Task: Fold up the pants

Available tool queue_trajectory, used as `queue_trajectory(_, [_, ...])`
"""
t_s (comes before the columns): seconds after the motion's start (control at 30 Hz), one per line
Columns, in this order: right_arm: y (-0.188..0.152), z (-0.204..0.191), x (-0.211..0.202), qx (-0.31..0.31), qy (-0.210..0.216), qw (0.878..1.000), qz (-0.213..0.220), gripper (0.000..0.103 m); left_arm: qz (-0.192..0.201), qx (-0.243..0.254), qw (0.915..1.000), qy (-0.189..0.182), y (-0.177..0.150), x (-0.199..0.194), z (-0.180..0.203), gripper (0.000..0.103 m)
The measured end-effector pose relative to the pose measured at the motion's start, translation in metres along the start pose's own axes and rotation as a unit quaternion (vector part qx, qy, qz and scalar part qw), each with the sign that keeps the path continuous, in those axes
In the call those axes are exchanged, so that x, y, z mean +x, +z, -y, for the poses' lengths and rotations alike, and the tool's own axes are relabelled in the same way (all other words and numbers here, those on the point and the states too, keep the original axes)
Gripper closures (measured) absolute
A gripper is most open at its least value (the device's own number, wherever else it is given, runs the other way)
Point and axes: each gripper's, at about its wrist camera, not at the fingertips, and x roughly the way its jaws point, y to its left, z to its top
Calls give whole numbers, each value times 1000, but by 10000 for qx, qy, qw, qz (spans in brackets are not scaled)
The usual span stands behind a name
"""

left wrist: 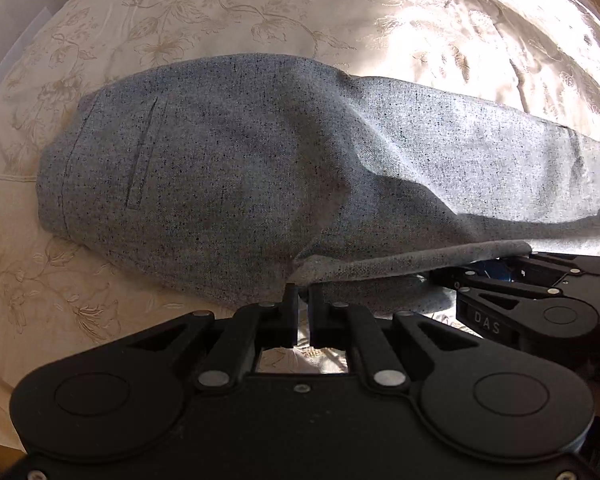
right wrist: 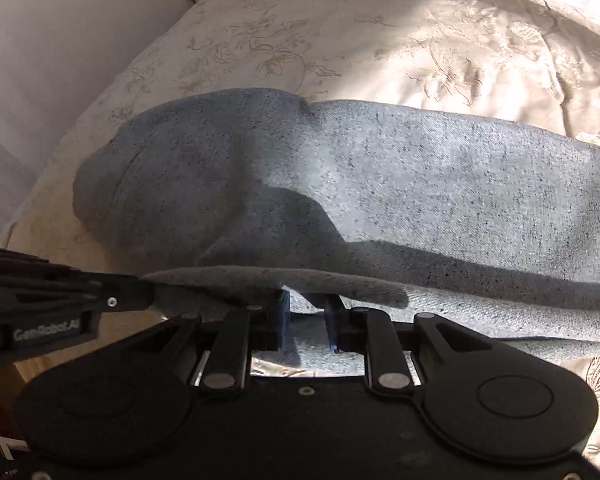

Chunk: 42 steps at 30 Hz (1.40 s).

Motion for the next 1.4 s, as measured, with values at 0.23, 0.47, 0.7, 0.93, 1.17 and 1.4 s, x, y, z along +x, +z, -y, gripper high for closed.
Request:
queue_trajectory(0.23, [-39,62,-14,923,-1240,9880,-52,92,-333,290,9990,-34,-20,7,5,93])
queue_trajectory(0.47, [-55,90,-60,1404,-1093,9840,129,83,-773,545,9953,-214,-48,12,0,101])
queue_trajectory(0.7, [-37,35,-81,475,-253,9962,688,83,272,444,9976,-449,-25,-23,-7,98])
queue_trajectory(0.93, [-19,33,-17,44,-519,9984,238,84,12,351,9975,-621,3,27,14,91])
queue_trajectory(1.17, [-24,130,-34,718,-1869,9793,311,97,-589,1060,9921,-325,-13,66,18,91])
queue_trajectory(1.4, [10,119,-60,900,-1292,9823,1010,85,231,514,9965,-621,30,24,-10,91])
